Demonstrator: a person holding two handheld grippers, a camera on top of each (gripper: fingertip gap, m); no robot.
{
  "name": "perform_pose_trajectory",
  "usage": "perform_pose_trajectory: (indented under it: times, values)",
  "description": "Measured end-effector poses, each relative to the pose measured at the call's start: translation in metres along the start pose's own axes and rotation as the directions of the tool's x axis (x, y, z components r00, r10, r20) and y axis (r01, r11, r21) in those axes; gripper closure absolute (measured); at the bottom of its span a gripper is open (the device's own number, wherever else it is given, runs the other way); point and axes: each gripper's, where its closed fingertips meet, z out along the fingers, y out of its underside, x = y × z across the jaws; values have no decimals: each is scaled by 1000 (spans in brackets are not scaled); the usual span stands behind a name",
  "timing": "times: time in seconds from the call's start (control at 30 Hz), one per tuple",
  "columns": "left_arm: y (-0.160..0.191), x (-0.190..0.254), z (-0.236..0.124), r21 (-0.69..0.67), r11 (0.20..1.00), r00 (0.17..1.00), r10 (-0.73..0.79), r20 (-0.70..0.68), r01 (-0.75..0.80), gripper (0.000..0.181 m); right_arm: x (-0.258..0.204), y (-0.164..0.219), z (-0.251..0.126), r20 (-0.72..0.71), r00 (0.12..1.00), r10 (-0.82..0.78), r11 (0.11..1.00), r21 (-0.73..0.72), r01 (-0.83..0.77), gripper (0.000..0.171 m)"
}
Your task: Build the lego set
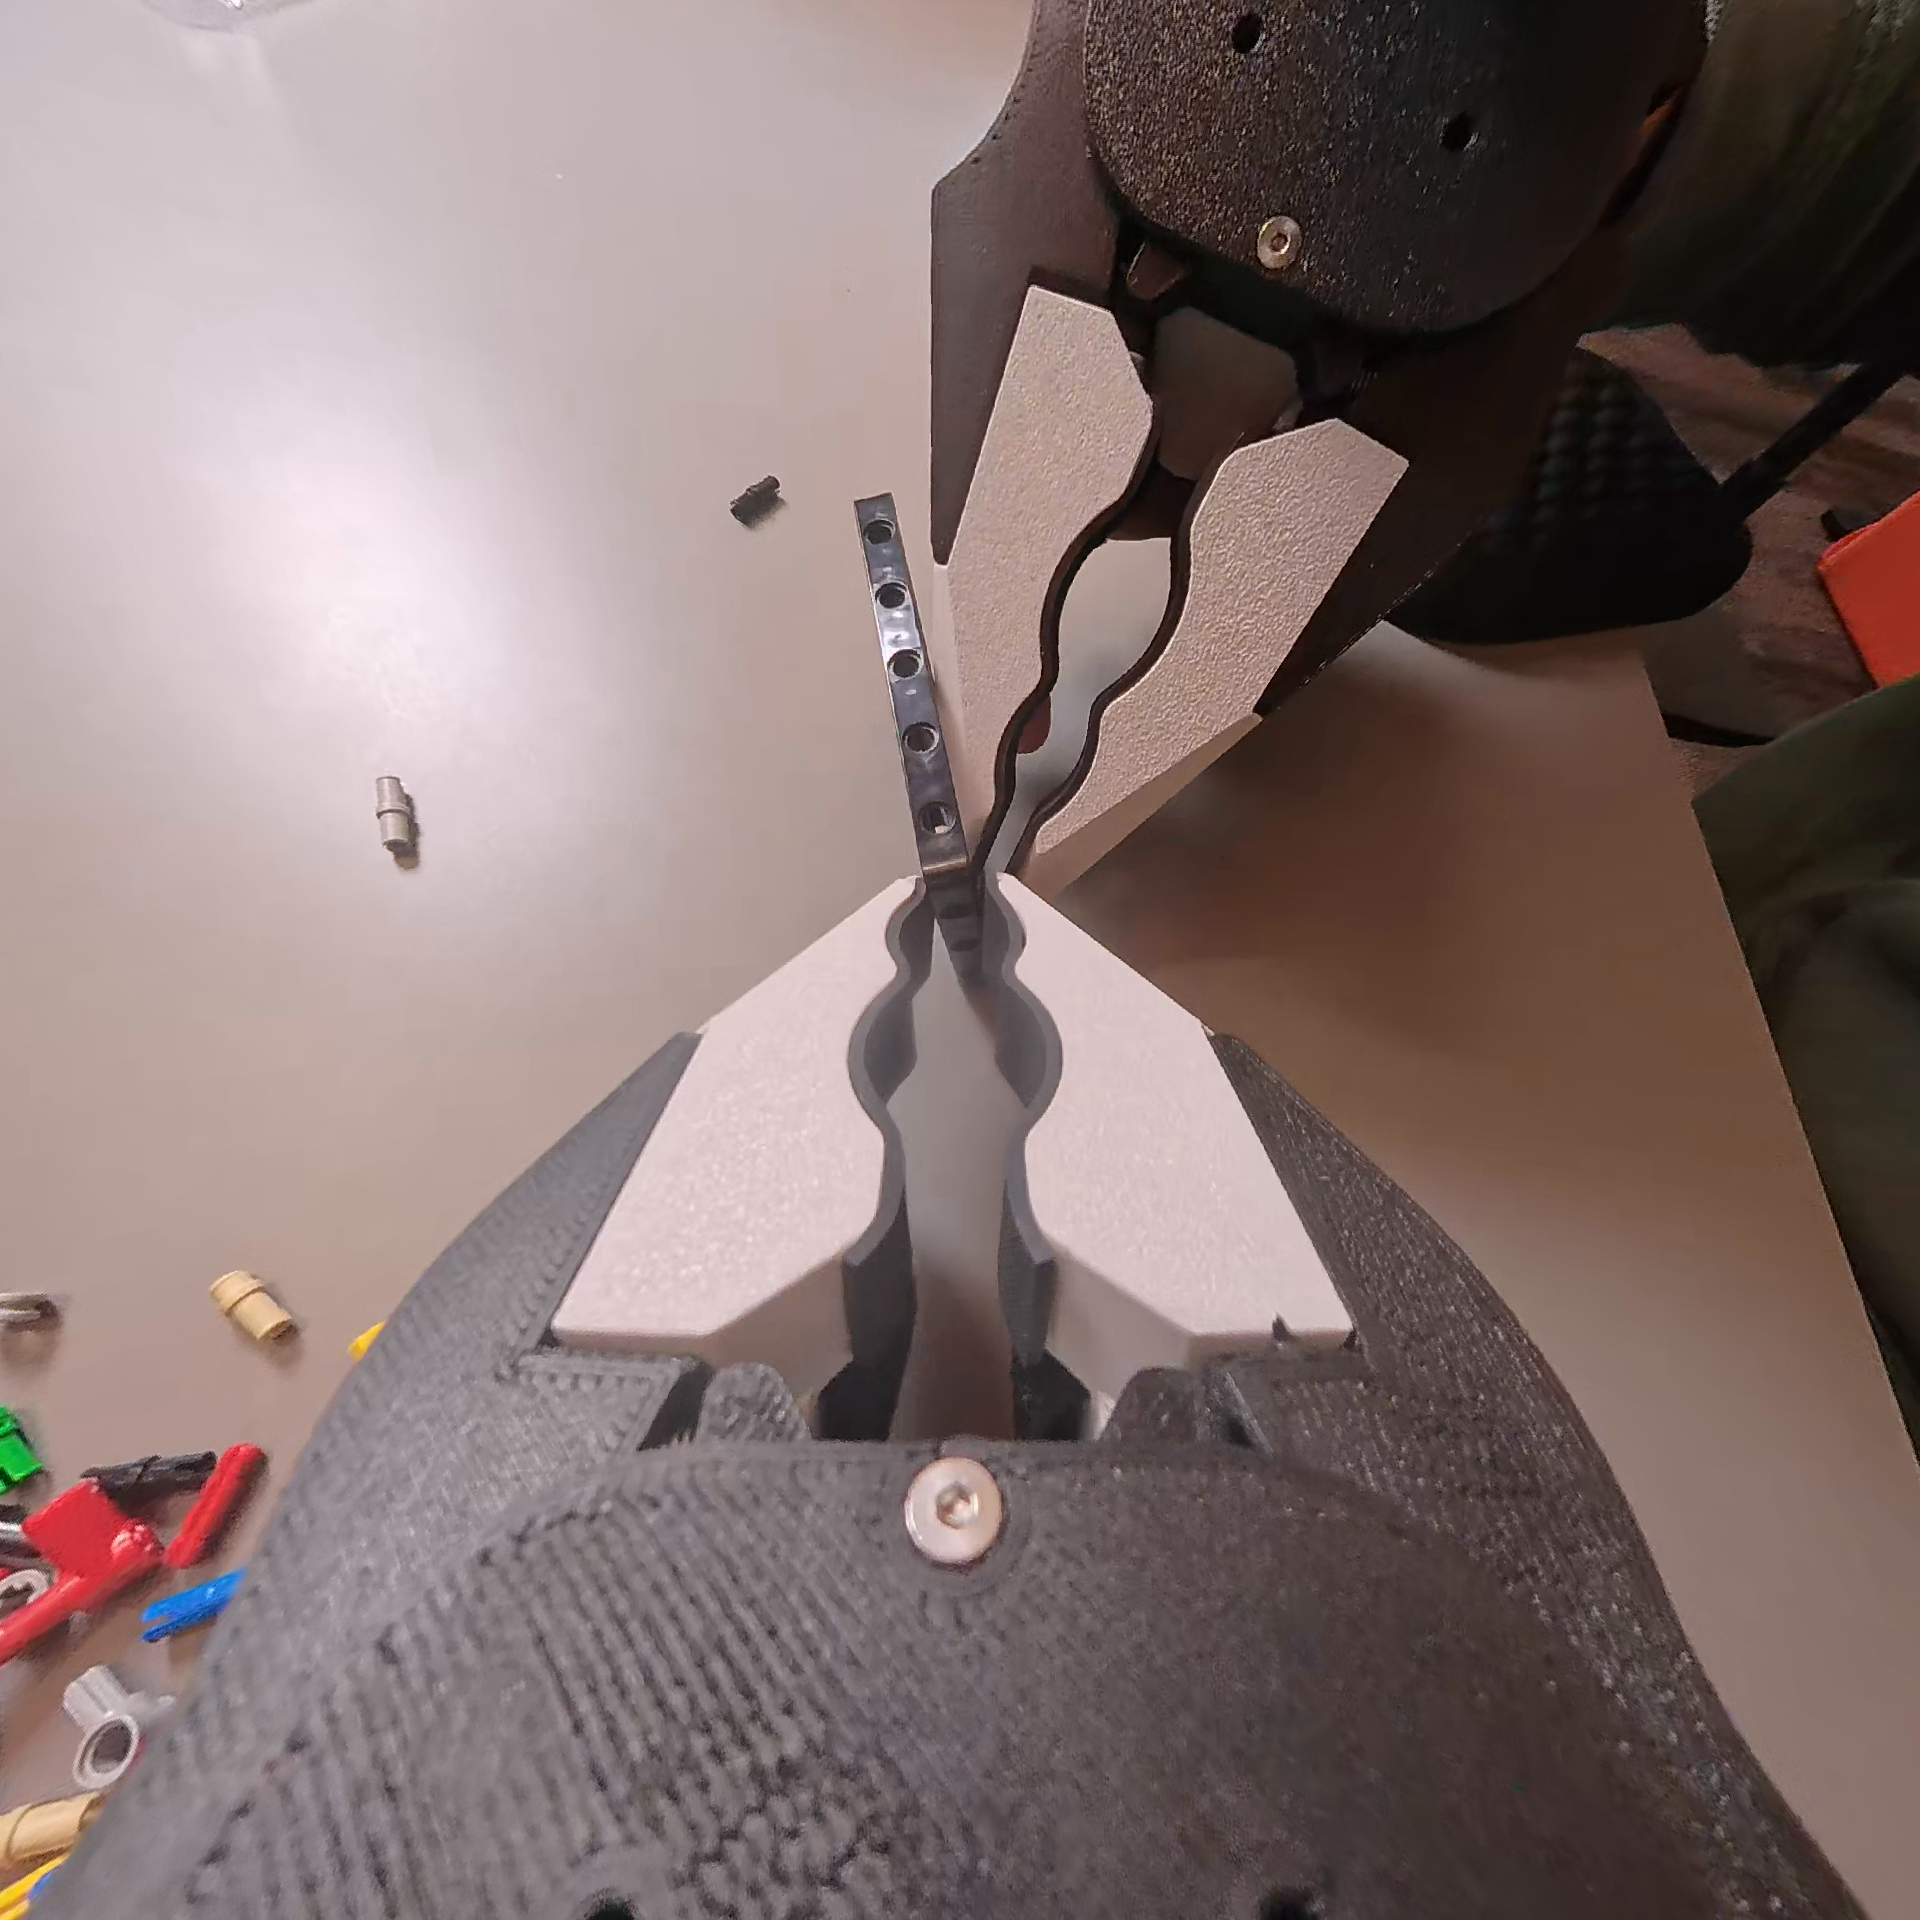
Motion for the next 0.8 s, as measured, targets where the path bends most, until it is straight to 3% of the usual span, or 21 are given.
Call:
perform_pose_trajectory:
  times: [0.37, 0.8]
  values:
    - [-1, -2, 0, -2, 1000, 1000, 13, 22, -13, 175, 0, 1, 2, -67, 994, -86, 993, 73, 91, 161]
    - [-1, -2, 0, 3, 1000, 1000, 15, 19, -15, 176, 3, 3, 1, -145, 976, -161, 982, 76, 173, 164]
